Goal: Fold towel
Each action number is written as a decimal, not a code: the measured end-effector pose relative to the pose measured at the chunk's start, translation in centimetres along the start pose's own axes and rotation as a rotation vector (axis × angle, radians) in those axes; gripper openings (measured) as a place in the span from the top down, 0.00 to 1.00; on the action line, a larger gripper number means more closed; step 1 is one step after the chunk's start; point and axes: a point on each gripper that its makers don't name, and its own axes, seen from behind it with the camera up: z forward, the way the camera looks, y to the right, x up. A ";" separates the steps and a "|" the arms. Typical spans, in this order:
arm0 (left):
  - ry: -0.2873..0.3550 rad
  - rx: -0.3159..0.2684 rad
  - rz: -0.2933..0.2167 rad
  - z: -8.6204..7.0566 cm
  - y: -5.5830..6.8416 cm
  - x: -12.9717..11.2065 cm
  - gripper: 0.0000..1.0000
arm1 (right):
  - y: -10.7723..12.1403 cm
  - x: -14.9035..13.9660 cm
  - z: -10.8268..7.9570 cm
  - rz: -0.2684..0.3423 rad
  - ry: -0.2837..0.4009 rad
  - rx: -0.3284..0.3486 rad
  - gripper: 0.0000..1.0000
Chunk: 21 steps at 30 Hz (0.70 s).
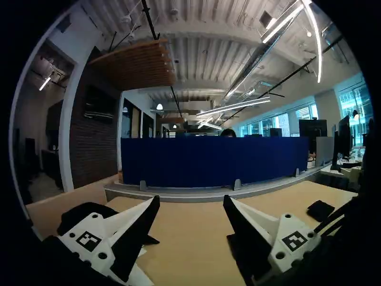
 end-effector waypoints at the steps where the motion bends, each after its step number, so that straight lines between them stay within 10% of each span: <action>1: 0.000 0.000 -0.001 0.0 0.1 0.7 0.01 | 0.1 1.0 0.0 0.002 -0.001 -0.002 0.00; 9: -0.006 -0.019 -0.003 -0.4 1.2 4.8 0.01 | 0.6 6.9 -0.7 0.016 0.017 -0.013 0.00; 21: -0.110 -0.151 0.044 -0.5 4.8 5.3 0.01 | -0.4 8.2 -0.5 -0.006 -0.057 0.073 0.00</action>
